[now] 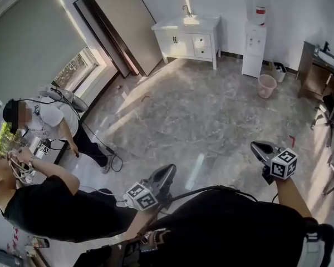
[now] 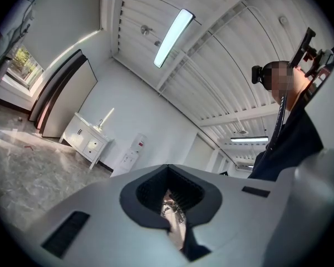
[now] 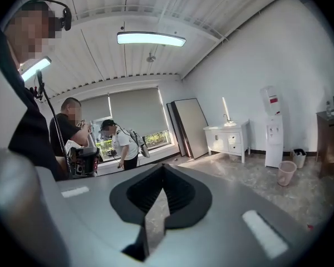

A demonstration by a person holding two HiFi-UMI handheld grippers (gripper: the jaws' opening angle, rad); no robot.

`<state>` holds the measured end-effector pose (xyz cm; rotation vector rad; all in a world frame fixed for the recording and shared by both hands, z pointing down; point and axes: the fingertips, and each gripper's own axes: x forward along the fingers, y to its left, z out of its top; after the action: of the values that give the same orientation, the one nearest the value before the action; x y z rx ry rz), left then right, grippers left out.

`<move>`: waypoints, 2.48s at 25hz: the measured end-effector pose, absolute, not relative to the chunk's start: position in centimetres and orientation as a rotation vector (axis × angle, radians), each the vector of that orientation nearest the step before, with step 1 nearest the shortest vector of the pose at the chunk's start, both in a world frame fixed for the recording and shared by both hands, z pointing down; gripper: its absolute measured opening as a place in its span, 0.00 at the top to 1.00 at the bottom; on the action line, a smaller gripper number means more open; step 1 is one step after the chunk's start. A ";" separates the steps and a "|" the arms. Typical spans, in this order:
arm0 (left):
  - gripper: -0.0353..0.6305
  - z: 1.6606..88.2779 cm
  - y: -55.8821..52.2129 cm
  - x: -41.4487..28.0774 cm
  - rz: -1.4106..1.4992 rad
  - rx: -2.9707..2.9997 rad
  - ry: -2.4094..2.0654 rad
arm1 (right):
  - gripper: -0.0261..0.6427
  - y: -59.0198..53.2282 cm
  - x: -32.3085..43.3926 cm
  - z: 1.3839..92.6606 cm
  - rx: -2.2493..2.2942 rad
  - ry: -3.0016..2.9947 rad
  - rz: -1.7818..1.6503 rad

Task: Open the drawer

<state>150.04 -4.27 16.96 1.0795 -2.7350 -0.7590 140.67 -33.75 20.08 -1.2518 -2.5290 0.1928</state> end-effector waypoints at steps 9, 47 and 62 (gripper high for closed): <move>0.94 15.2 -9.0 139.6 -0.718 0.895 -2.875 | 0.96 -36.5 125.3 19.6 -1.447 -2.431 0.160; 0.94 15.1 9.0 104.5 -0.742 1.132 -2.790 | 0.96 -17.8 92.7 17.8 -1.334 -2.497 0.092; 0.94 17.0 10.7 98.4 -0.743 0.970 -2.821 | 0.96 -16.4 84.0 19.8 -1.411 -2.436 0.118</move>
<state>98.35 10.70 16.99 0.9703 -2.8210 -0.7429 83.97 -16.36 19.76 -1.4113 -2.4365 0.1176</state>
